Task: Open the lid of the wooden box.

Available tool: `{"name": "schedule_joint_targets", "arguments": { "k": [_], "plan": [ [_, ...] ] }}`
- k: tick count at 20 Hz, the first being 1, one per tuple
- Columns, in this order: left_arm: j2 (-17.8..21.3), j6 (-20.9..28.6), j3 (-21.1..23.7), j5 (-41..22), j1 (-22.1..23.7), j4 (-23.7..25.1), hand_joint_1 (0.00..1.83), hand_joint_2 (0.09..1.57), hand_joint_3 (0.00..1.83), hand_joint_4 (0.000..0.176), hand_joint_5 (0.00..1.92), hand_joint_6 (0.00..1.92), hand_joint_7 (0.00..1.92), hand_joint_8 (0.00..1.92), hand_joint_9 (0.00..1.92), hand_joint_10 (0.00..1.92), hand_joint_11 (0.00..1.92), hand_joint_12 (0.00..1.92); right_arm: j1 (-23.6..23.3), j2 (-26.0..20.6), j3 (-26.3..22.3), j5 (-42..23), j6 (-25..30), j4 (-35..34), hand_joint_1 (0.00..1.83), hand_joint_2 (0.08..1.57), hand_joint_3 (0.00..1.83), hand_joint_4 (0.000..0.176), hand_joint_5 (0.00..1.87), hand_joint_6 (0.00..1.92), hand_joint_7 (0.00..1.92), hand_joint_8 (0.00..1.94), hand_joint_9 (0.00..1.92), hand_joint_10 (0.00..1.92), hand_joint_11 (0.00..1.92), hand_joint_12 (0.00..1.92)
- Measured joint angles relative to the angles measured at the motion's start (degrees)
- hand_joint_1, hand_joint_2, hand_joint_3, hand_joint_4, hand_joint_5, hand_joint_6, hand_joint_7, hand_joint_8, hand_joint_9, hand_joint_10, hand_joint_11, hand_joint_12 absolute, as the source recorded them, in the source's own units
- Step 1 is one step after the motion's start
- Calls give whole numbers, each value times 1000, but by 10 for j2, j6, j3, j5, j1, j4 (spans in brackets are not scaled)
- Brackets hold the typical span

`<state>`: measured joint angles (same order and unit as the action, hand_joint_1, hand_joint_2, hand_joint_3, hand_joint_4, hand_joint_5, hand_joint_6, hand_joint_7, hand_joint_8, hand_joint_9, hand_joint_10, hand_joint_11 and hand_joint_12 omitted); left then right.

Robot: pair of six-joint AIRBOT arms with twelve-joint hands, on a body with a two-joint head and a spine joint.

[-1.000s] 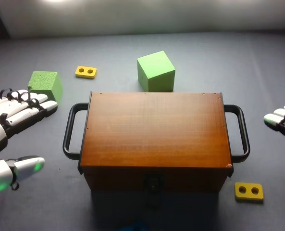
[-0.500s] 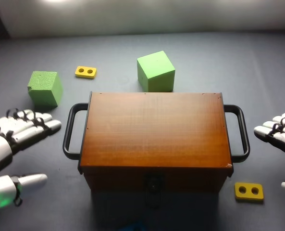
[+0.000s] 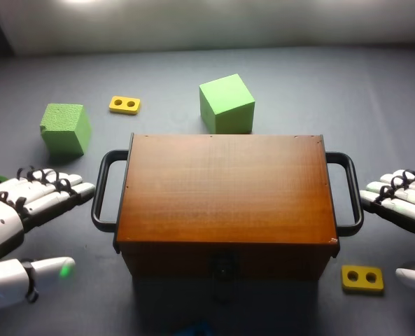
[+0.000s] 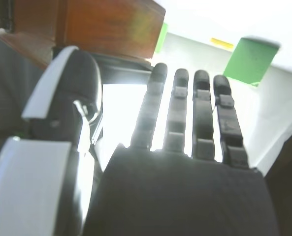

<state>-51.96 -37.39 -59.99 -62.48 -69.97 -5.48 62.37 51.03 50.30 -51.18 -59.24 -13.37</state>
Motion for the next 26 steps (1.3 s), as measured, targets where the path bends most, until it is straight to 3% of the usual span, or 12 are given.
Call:
{"name": "schedule_joint_targets", "arguments": {
  "k": [14, 18, 19, 21, 26],
  "plan": [
    [-16, 18, -14, 35, 23, 38, 81, 1435, 2, 0, 4, 0, 0, 0, 0, 0, 0, 0, -30, 28, 17, 44, 3, 27, 522, 1407, 0, 0, 18, 0, 0, 0, 0, 0, 0, 0],
    [-22, 30, -19, 37, 34, 57, 140, 1444, 2, 4, 0, 0, 0, 0, 0, 0, 0, 0, -35, 28, 19, 46, 5, 38, 525, 1407, 0, 0, 5, 0, 0, 0, 0, 0, 0, 0],
    [-22, 31, -19, 37, 34, 59, 173, 1447, 2, 20, 0, 0, 0, 0, 0, 0, 0, 0, -37, 28, 19, 47, 8, 41, 504, 1413, 2, 0, 2, 1, 0, 0, 0, 0, 0, 0],
    [-22, 34, -19, 36, 34, 64, 203, 1449, 1, 30, 0, 0, 0, 0, 0, 0, 0, 0, -37, 28, 19, 48, 17, 47, 499, 1426, 5, 0, 0, 0, 0, 0, 0, 0, 0, 0],
    [-21, 38, -13, 31, 34, 63, 284, 1442, 0, 19, 0, 0, 0, 0, 0, 0, 0, 0, -37, 23, 18, 47, 34, 57, 504, 1432, 2, 0, 0, 0, 0, 0, 0, 0, 0, 0]
  ]
}}
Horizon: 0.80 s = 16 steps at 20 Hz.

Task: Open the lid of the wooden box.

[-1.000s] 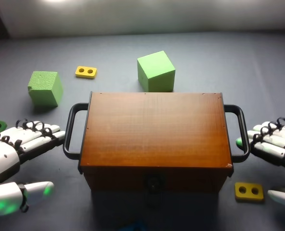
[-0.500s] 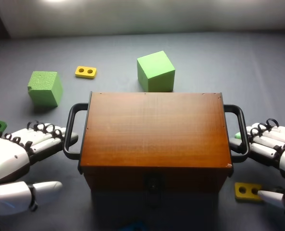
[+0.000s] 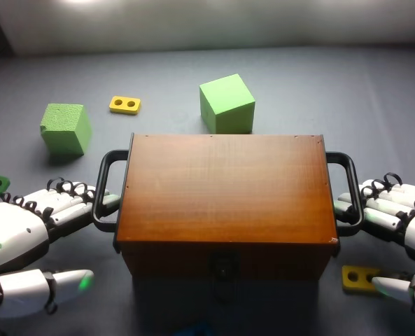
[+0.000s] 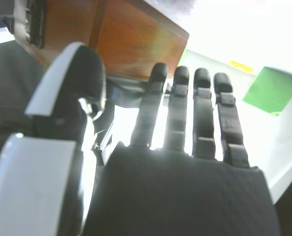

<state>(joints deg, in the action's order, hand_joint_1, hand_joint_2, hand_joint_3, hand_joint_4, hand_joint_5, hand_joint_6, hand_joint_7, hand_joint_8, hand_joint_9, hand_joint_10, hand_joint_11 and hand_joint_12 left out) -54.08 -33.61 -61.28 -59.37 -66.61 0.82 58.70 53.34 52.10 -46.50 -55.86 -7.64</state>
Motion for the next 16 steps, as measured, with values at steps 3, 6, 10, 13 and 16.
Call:
{"name": "schedule_joint_targets", "arguments": {
  "k": [3, 6, 10, 13, 16],
  "plan": [
    [2, 1, 1, -7, 0, -1, 372, 1422, 0, 18, 0, 0, 0, 0, 0, 0, 0, 0, 0, -8, -6, -6, 2, 1, 396, 1459, 10, 0, 0, 0, 0, 0, 0, 0, 0, 0],
    [4, 1, 3, -18, 0, -2, 352, 1424, 0, 27, 0, 0, 0, 0, 0, 0, 0, 0, 0, -14, -10, -18, 3, 2, 361, 1464, 8, 0, 0, 0, 0, 0, 0, 0, 0, 0],
    [8, 2, 8, -38, 0, 14, 298, 1428, 1, 29, 0, 0, 0, 0, 0, 0, 0, 0, 0, -28, -19, -48, 3, 5, 444, 1454, 0, 0, 0, 0, 0, 0, 0, 0, 0, 0],
    [19, -5, 12, -52, 0, 8, 141, 1467, 11, 6, 0, 0, 0, 0, 0, 0, 0, 0, 0, -37, -24, -66, 3, 9, 423, 1457, 0, 0, 0, 0, 0, 0, 0, 0, 0, 0],
    [25, -12, 14, -66, 0, -1, 414, 1442, 0, 5, 0, 0, 0, 0, 0, 0, 0, 0, 0, -43, -24, -83, 3, 11, 390, 1457, 1, 0, 0, 0, 0, 0, 0, 0, 0, 0]
  ]
}}
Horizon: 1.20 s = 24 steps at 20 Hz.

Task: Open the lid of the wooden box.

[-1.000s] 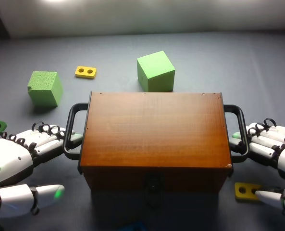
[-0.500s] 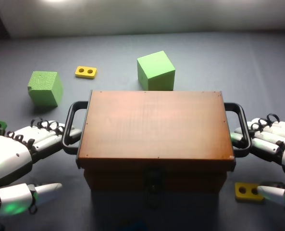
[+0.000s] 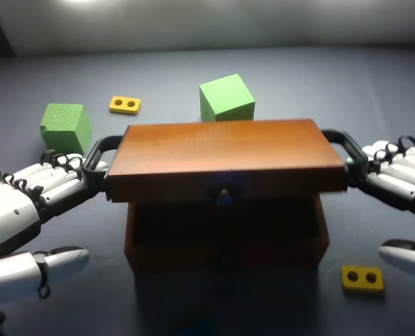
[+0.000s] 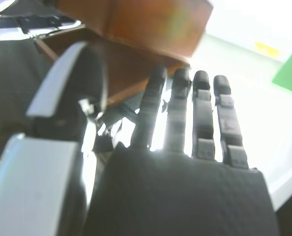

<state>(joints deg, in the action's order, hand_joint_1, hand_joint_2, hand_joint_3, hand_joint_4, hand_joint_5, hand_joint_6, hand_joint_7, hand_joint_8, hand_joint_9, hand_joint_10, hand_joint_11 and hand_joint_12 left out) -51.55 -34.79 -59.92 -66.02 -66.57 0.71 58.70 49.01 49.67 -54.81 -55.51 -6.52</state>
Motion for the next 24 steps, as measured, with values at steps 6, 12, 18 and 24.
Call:
{"name": "schedule_joint_targets", "arguments": {
  "k": [6, 12, 18, 24],
  "plan": [
    [10, -21, -3, -16, 25, -6, 432, 1435, 1, 0, 20, 4, 0, 0, 0, 0, 0, 0, -14, -3, 10, -22, -3, -5, 400, 1443, 0, 0, 0, 0, 0, 0, 0, 0, 0, 0],
    [7, -31, -24, -22, 64, -14, 574, 1410, 0, 0, 61, 15, 0, 0, 0, 0, 0, 0, -38, -3, 22, -45, -18, -28, 406, 1427, 16, 0, 0, 0, 0, 0, 0, 0, 8, 396],
    [-7, -41, -46, -25, 99, -31, 635, 1391, 0, 64, 75, 5, 0, 0, 0, 0, 8, 4, -66, 13, 47, -50, -31, -56, 732, 1431, 0, 0, 0, 0, 0, 0, 0, 0, 0, 173],
    [-26, -44, -76, -5, 140, -54, 658, 1386, 0, 0, 23, 0, 0, 0, 0, 0, 0, 0, -77, 23, 68, -47, -35, -95, 752, 1432, 0, 0, 0, 0, 0, 0, 0, 0, 0, 790]
  ]
}}
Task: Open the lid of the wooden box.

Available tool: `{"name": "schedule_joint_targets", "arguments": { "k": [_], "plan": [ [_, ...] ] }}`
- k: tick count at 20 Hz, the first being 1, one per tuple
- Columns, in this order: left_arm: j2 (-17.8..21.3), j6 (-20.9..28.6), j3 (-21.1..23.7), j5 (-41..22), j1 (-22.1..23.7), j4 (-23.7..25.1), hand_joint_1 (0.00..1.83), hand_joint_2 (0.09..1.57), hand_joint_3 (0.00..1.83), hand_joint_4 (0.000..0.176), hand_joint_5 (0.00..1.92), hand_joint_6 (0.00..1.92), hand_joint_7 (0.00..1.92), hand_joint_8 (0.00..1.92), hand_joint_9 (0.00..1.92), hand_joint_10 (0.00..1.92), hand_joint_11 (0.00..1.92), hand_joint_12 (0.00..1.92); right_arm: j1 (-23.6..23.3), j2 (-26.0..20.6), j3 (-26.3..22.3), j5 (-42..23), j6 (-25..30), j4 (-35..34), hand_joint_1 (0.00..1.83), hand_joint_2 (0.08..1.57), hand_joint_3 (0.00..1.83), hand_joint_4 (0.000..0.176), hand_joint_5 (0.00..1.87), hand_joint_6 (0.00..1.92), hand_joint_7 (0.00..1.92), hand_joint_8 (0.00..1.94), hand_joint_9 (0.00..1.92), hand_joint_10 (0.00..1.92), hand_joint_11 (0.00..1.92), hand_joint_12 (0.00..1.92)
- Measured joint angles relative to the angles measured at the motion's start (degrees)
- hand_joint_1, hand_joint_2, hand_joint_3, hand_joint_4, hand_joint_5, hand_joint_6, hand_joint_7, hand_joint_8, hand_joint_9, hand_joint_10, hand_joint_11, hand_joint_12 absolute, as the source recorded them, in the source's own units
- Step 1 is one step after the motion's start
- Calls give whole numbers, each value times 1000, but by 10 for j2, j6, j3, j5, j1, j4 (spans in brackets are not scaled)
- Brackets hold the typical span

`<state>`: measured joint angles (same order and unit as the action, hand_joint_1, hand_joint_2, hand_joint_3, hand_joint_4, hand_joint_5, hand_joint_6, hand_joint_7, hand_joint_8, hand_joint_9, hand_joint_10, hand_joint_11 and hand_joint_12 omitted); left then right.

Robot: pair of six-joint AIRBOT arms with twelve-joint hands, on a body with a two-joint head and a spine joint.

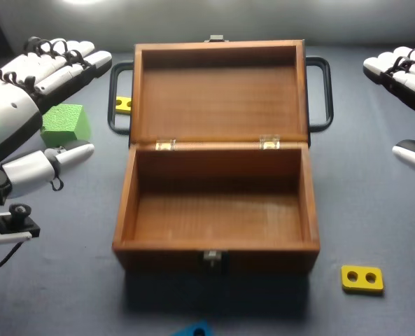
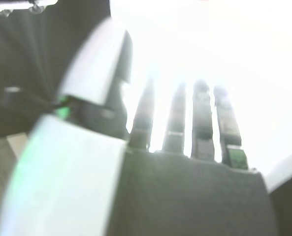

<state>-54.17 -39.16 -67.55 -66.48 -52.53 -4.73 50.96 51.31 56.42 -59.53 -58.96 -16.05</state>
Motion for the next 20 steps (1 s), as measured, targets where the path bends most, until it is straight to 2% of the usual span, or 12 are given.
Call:
{"name": "schedule_joint_targets", "arguments": {
  "k": [1, 2, 5, 9, 11, 13, 14, 15, 16, 18, 19, 20],
  "plan": [
    [0, 0, 0, 0, 0, 4, 681, 1380, 0, 0, 14, 1, 0, 0, 0, 0, 0, 0, -2, 0, 0, 0, 0, -1, 773, 1430, 0, 0, 0, 0, 0, 0, 0, 0, 0, 949],
    [0, 0, 3, -6, 0, 7, 687, 1380, 0, 0, 2, 0, 0, 0, 0, 0, 0, 0, -2, 0, -3, -7, 0, 0, 669, 1443, 2, 0, 0, 0, 0, 0, 0, 0, 0, 906],
    [0, 0, 6, -23, -5, -3, 626, 1387, 1, 0, 0, 0, 0, 0, 0, 0, 0, 0, -2, -6, -16, -16, 0, 5, 411, 1464, 2, 0, 0, 0, 0, 0, 27, 12, 0, 1255],
    [4, -4, 22, -56, -18, -1, 482, 1393, 6, 0, 0, 0, 0, 0, 0, 0, 2, 1, 4, -25, -31, -65, -2, 2, 326, 1475, 0, 0, 0, 0, 0, 0, 0, 0, 0, 769],
    [9, -11, 26, -70, -20, -3, 322, 1408, 10, 5, 0, 0, 0, 0, 0, 0, 0, 0, 10, -32, -38, -78, -2, 0, 266, 1437, 2, 0, 0, 0, 0, 0, 0, 0, 0, 93],
    [12, -15, 33, -92, -25, -12, 235, 1407, 7, 14, 0, 0, 0, 0, 0, 0, 0, 0, 19, -36, -47, -92, -2, 0, 141, 1416, 0, 0, 0, 0, 0, 0, 0, 0, 0, 3],
    [13, -15, 34, -100, -28, -13, 231, 1398, 2, 30, 0, 0, 0, 0, 0, 0, 0, 0, 22, -37, -50, -101, -2, 3, 44, 1383, 0, 9, 0, 0, 0, 0, 0, 0, 0, 0],
    [15, -16, 36, -104, -30, -16, 231, 1397, 2, 32, 0, 0, 0, 0, 0, 0, 0, 0, 25, -41, -54, -110, -3, 6, 52, 1376, 0, 0, 0, 0, 0, 0, 0, 0, 0, 0],
    [17, -19, 40, -111, -31, -20, 178, 1393, 1, 78, 0, 0, 0, 0, 0, 0, 0, 0, 26, -45, -57, -116, -2, 6, 134, 1393, 0, 30, 0, 0, 0, 0, 0, 0, 29, 21],
    [24, -27, 46, -133, -35, -24, 109, 1386, 0, 94, 0, 0, 0, 0, 0, 0, 0, 0, 42, -61, -68, -151, -2, 7, 120, 1401, 0, 13, 0, 0, 0, 0, 0, 0, 1, 4],
    [26, -28, 47, -142, -35, -24, 104, 1379, 0, 113, 0, 0, 0, 0, 0, 0, 0, 0, 48, -67, -71, -166, -3, 5, 74, 1419, 8, 17, 0, 0, 0, 0, 0, 0, 0, 0],
    [27, -28, 48, -157, -37, -27, 104, 1379, 0, 113, 0, 0, 0, 0, 0, 0, 0, 0, 56, -74, -76, -186, -3, 2, 74, 1419, 8, 17, 0, 0, 0, 0, 0, 0, 0, 0]
  ]
}}
